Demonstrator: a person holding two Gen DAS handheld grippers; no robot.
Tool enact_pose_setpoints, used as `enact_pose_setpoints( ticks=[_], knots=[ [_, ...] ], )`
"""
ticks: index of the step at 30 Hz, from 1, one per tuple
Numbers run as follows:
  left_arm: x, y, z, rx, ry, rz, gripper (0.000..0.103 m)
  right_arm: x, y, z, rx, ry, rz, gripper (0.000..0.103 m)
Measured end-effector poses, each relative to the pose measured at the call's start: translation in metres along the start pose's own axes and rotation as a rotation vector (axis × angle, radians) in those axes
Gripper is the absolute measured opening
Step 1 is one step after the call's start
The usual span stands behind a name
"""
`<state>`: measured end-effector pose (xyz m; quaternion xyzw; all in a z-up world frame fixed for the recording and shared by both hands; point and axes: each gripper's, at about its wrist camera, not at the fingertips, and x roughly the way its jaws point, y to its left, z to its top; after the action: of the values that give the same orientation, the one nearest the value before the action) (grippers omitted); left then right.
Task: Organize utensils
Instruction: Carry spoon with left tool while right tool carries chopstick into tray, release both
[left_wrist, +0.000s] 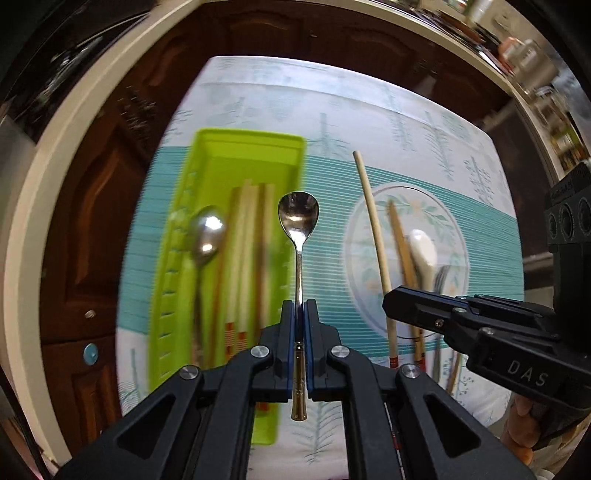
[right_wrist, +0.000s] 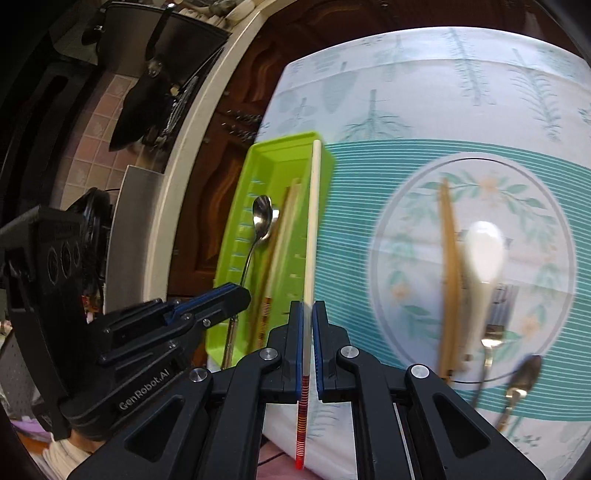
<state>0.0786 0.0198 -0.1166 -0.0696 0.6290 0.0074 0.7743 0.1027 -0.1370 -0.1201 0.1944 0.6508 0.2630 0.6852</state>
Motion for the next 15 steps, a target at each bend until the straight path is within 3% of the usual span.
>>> enact_pose_setpoints(
  ticks=[5,12,15],
  knots=[
    [-0.001,0.041,-0.009,-0.037,0.005,0.041,0.002,0.030,0.041,0.007,-0.001,0.017,0.013,0.004],
    [0.019,0.066,0.001,0.001,0.024,0.011,0.002,0.074,0.064,0.019,0.079,0.005,-0.021,0.004],
    [0.029,0.074,0.005,0.023,0.044,-0.011,0.003,0.094,0.070,0.025,0.102,0.007,-0.075,0.005]
  ],
)
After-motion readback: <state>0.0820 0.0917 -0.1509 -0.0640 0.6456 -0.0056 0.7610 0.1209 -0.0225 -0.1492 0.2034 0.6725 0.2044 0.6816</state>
